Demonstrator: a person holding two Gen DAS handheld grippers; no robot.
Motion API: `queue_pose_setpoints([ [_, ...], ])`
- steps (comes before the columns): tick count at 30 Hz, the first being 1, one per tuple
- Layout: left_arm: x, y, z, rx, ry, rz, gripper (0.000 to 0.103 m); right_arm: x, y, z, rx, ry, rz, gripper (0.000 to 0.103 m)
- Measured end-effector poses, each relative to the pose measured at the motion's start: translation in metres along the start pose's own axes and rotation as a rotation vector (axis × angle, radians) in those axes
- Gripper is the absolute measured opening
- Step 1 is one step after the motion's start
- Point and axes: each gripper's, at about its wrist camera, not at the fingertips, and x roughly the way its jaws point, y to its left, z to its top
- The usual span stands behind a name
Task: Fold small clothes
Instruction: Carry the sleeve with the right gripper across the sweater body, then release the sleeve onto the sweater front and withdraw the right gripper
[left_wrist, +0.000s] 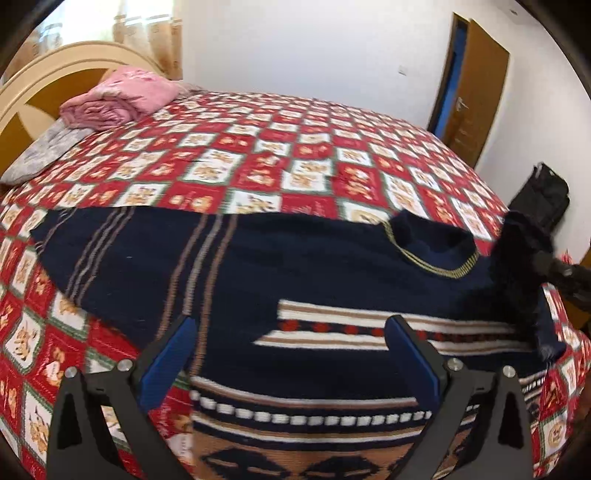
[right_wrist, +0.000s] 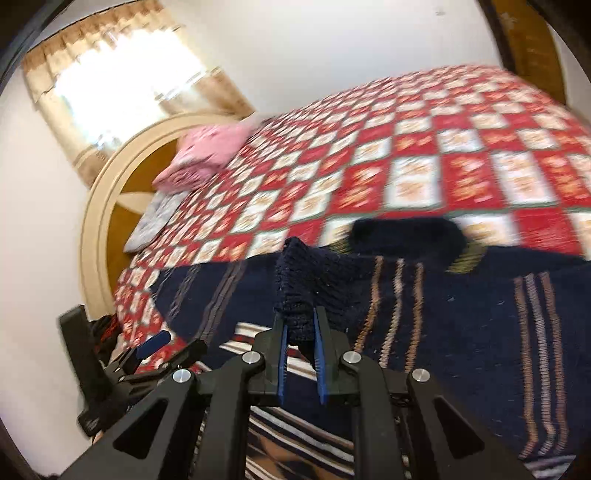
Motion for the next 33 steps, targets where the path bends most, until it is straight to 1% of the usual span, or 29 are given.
queue_pose_setpoints([
  [1, -0.002, 0.004, 0.0, -0.005, -0.006, 0.008, 0.103, 0.025, 0.008, -0.005, 0.009, 0.022, 0.019, 0.013],
  [4, -0.007, 0.017, 0.0, -0.019, -0.019, 0.041, 0.103, 0.074, 0.025, -0.021, -0.028, 0.054, -0.015, 0.013],
  [5, -0.007, 0.021, -0.001, -0.025, -0.018, 0.048, 0.103, 0.082, 0.026, -0.025, -0.033, 0.057, -0.017, 0.013],
  [6, -0.008, 0.025, -0.002, -0.031, -0.017, 0.053, 0.103, 0.09, 0.026, -0.029, -0.027, 0.058, 0.002, 0.016],
  [7, -0.008, 0.027, -0.002, -0.032, -0.017, 0.055, 0.103, 0.097, 0.022, -0.032, -0.01, 0.064, 0.032, 0.016],
  [8, -0.008, 0.029, -0.003, -0.032, -0.019, 0.058, 0.103, 0.101, 0.017, -0.031, 0.001, 0.068, 0.038, 0.016],
  [9, -0.007, 0.03, -0.004, -0.031, -0.019, 0.064, 0.103, 0.099, 0.012, -0.033, 0.012, 0.068, 0.045, 0.016],
  [10, -0.005, 0.031, -0.004, -0.033, -0.016, 0.069, 0.103, 0.093, 0.009, -0.032, 0.028, 0.059, 0.072, 0.018],
  [11, -0.004, 0.031, -0.004, -0.035, -0.011, 0.068, 0.103, 0.087, 0.006, -0.03, 0.034, 0.051, 0.085, 0.023],
  [12, -0.002, 0.03, -0.004, -0.035, -0.009, 0.061, 0.103, 0.078, 0.004, -0.027, 0.042, 0.04, 0.104, 0.038],
  [13, -0.001, 0.028, -0.004, -0.033, -0.009, 0.055, 0.103, 0.066, 0.003, -0.025, 0.052, 0.023, 0.135, 0.055],
  [14, 0.002, 0.025, -0.004, -0.028, -0.006, 0.052, 0.103, 0.054, 0.0, -0.023, 0.061, 0.0, 0.162, 0.063],
  [15, 0.003, 0.023, -0.004, -0.024, -0.002, 0.048, 0.103, 0.039, -0.004, -0.022, 0.075, -0.03, 0.184, 0.073],
  [16, 0.004, 0.019, -0.004, -0.016, 0.003, 0.037, 0.103, 0.02, -0.01, -0.02, 0.1, -0.062, 0.203, 0.075],
  [18, 0.005, 0.01, -0.004, 0.008, 0.004, 0.026, 0.103, -0.001, -0.02, -0.018, 0.132, -0.075, 0.209, 0.075],
  [19, 0.005, 0.006, -0.004, 0.022, 0.003, 0.025, 0.103, -0.017, -0.028, -0.018, 0.145, -0.087, 0.19, 0.075],
  [21, 0.004, -0.006, -0.004, 0.058, -0.007, 0.022, 0.103, -0.052, -0.041, -0.02, 0.122, -0.151, 0.074, 0.073],
  [22, 0.004, -0.01, -0.003, 0.07, -0.011, 0.018, 0.103, -0.075, -0.049, -0.024, 0.069, -0.194, -0.071, 0.062],
  [23, 0.004, -0.018, -0.002, 0.087, -0.013, 0.006, 0.103, -0.09, -0.054, -0.027, 0.033, -0.211, -0.186, 0.056],
  [24, 0.004, -0.024, -0.001, 0.101, -0.014, -0.005, 0.103, -0.097, -0.06, -0.03, 0.018, -0.209, -0.266, 0.048],
  [25, 0.005, -0.028, 0.0, 0.112, -0.015, -0.011, 0.103, -0.105, -0.073, -0.033, 0.023, -0.19, -0.343, 0.046],
  [27, 0.009, -0.044, 0.002, 0.138, -0.024, -0.021, 0.103, -0.111, -0.097, -0.044, 0.057, -0.154, -0.411, 0.041],
  [28, 0.011, -0.05, 0.004, 0.142, -0.023, -0.022, 0.103, -0.11, -0.107, -0.051, 0.067, -0.13, -0.448, 0.041],
  [30, 0.019, -0.067, 0.008, 0.153, -0.023, -0.048, 0.103, -0.106, -0.122, -0.064, 0.086, -0.101, -0.484, 0.041],
  [31, 0.023, -0.075, 0.009, 0.16, -0.021, -0.05, 0.103, -0.101, -0.127, -0.071, 0.104, -0.092, -0.491, 0.041],
  [33, 0.039, -0.093, 0.01, 0.188, 0.004, 0.004, 0.103, -0.1, -0.135, -0.081, 0.116, -0.076, -0.504, 0.041],
])
